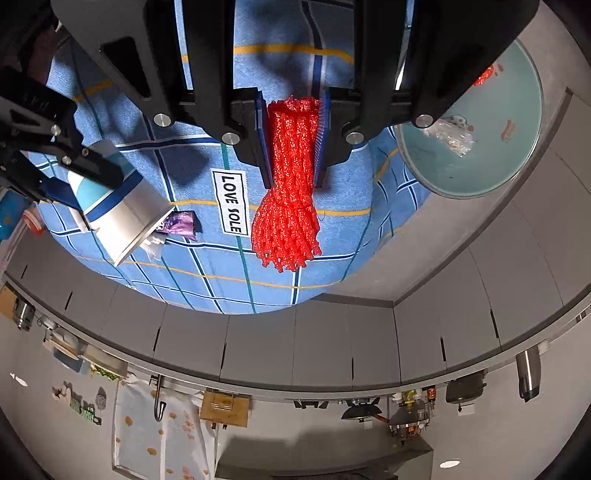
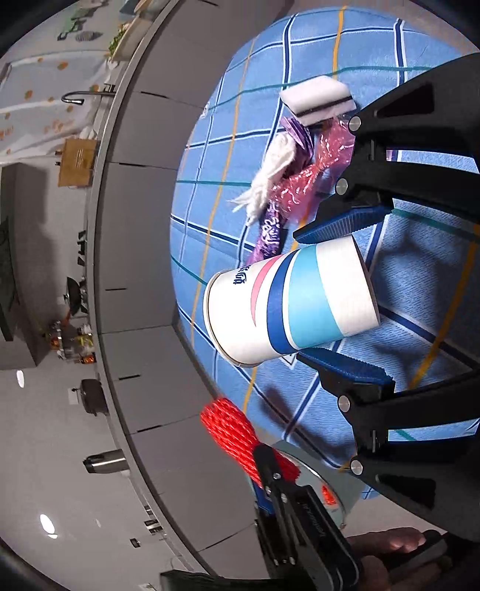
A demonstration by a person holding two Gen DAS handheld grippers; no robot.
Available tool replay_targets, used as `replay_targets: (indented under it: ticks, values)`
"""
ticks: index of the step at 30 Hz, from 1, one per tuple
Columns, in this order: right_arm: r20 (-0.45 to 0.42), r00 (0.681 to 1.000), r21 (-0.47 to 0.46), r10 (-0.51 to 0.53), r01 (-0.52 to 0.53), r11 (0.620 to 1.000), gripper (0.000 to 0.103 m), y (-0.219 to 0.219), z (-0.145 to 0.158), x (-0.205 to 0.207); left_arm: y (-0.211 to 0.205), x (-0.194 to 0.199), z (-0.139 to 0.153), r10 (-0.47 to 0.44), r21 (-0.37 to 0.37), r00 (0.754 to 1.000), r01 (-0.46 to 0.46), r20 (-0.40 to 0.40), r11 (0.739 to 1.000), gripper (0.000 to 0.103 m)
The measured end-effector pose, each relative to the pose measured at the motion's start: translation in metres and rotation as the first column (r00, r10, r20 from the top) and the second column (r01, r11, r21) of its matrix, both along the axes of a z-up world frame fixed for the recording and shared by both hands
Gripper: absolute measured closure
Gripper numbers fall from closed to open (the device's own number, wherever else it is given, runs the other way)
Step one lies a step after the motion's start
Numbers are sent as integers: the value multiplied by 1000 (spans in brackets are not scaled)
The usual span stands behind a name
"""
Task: Collect trash
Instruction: 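Lift the red net and paper cup with both tools and carry them over the bucket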
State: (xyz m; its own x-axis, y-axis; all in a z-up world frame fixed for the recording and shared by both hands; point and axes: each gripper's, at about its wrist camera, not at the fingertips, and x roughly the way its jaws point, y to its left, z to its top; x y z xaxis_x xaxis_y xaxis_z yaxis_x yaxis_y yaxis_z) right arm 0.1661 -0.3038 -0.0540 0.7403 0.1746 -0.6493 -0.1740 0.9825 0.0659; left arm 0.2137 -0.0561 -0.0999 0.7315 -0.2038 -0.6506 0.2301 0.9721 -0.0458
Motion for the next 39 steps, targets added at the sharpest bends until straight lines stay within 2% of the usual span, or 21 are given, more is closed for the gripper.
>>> replay_targets:
  ticks: [13,39]
  values:
    - [42,999,-1,8,-8,1000,45,25,15,0,27,-12,11,57,-18,998,-56,30,998,82]
    - [52,983,-3,176,-176,984,45,118,26,18,109,-18,18,231,-25,972,-231,43,973,82]
